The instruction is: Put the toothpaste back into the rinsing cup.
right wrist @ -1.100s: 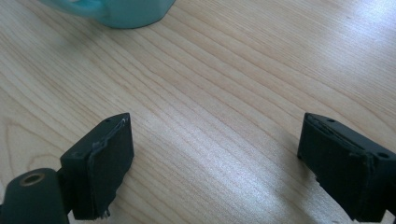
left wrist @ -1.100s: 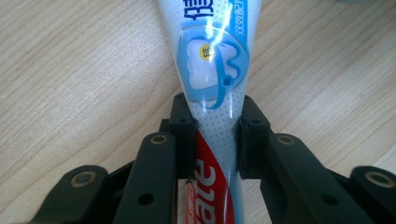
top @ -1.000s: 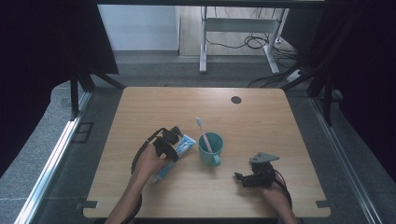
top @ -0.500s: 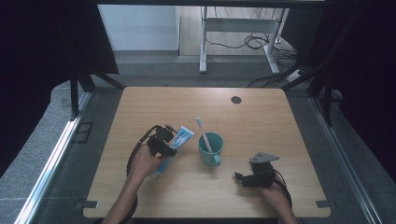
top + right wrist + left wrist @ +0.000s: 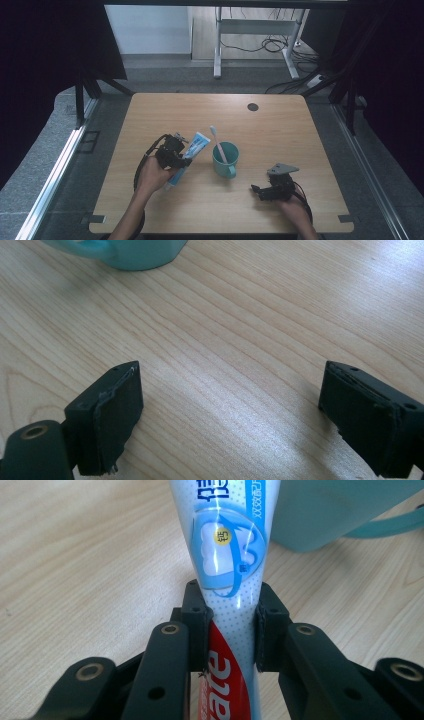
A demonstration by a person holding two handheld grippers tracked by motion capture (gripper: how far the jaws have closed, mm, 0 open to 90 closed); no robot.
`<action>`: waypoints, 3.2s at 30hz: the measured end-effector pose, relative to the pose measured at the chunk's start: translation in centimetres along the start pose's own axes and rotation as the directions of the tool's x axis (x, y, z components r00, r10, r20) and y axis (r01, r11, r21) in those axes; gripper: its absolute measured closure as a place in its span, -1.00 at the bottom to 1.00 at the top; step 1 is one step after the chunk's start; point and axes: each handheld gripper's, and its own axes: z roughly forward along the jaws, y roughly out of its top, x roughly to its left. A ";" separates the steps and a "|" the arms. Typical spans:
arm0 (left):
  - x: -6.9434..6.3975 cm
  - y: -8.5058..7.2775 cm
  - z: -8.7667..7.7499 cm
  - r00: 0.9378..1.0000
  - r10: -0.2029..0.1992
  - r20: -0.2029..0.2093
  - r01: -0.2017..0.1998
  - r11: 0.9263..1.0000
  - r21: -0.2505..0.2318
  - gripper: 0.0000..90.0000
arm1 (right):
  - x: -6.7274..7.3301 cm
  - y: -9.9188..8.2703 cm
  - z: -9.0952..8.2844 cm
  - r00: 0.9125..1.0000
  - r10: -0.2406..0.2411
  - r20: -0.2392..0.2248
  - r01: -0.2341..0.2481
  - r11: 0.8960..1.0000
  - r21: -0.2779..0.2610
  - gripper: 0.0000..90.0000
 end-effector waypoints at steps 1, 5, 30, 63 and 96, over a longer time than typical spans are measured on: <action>0.0 0.0 -0.2 1.000 0.007 -0.002 -0.007 1.000 -0.007 0.61 | 0.0 0.0 0.0 1.000 0.000 0.000 0.000 1.000 0.000 -0.77; -0.1 -0.1 -0.9 1.000 0.009 0.002 -0.009 0.998 -0.054 0.61 | 0.0 0.0 0.0 1.000 0.000 0.000 0.000 1.000 0.000 -0.77; -1.0 0.3 -3.7 0.998 0.037 0.052 -0.023 0.967 -0.255 0.61 | 0.0 0.0 0.0 1.000 -0.001 0.000 0.001 1.000 0.002 -0.76; -4.2 5.7 -3.5 0.990 0.107 0.092 -0.065 0.925 -0.374 0.61 | 0.0 0.0 0.0 1.000 0.000 0.001 0.000 1.000 0.002 -0.76; -5.8 9.6 -1.5 0.992 0.098 0.081 -0.048 0.878 -0.476 0.62 | 0.0 0.0 0.0 1.000 -0.003 0.002 0.003 1.000 0.001 -0.77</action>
